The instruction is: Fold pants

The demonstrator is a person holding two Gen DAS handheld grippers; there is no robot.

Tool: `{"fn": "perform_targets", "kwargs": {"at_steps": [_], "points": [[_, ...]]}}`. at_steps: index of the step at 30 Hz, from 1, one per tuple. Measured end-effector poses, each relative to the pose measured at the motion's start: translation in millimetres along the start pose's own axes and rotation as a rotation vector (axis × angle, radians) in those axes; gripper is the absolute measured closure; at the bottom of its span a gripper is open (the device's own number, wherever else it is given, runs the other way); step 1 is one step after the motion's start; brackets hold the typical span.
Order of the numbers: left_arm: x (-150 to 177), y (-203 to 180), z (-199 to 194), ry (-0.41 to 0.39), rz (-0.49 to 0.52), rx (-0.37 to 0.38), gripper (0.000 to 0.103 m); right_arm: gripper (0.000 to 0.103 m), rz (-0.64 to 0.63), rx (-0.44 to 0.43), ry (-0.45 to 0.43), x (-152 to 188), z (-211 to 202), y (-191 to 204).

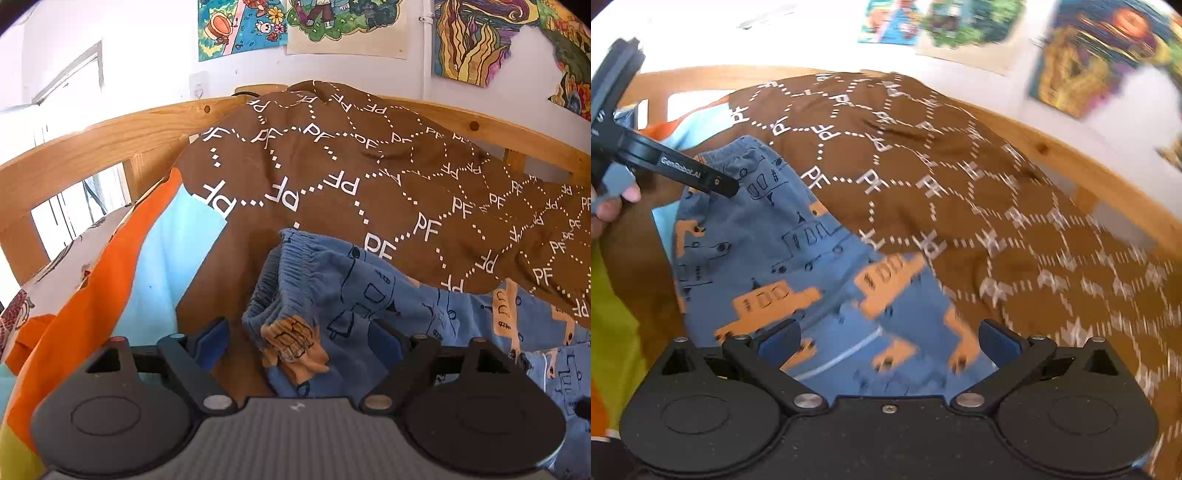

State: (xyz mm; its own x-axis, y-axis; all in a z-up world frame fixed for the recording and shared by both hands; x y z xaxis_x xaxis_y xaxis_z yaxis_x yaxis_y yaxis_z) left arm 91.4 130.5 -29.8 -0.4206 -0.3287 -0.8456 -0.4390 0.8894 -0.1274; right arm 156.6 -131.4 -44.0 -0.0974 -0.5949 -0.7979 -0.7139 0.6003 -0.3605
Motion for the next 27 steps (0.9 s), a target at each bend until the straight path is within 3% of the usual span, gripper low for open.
{"fn": "perform_targets", "kwargs": {"at_steps": [8, 11, 16, 19, 24, 27], "points": [[2, 2, 0, -0.031, -0.020, 0.009, 0.015, 0.001, 0.007, 0.040, -0.015, 25, -2, 18], [2, 12, 0, -0.062, -0.083, 0.042, 0.030, 0.001, 0.047, 0.032, -0.003, 27, 8, 16], [-1, 27, 4, -0.073, -0.163, 0.078, 0.045, 0.001, 0.070, 0.021, -0.025, 28, 11, 17], [-2, 31, 5, -0.077, -0.194, 0.046, 0.058, 0.001, 0.082, 0.012, -0.027, 28, 17, 18], [0, 12, 5, -0.075, -0.104, -0.034, 0.070, 0.001, 0.040, 0.018, 0.026, 30, 35, 29], [-4, 6, 4, -0.059, -0.112, -0.047, 0.081, 0.001, 0.047, 0.022, 0.019, 29, 34, 29]]}}
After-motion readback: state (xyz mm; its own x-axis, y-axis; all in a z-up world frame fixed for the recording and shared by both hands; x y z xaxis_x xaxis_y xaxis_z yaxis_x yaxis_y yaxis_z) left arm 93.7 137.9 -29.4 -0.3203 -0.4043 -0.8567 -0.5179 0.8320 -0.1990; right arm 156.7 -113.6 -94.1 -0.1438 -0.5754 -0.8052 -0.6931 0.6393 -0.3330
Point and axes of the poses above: each gripper's, at about its wrist camera, not at the fingertips, and z roughly the way its jaws point, y to its left, x to its underside, the point moved 1 cm from there along z, roughly the way its jaws point, and after that the axes turned 11 degrees about -z, right-handed, at the moved point
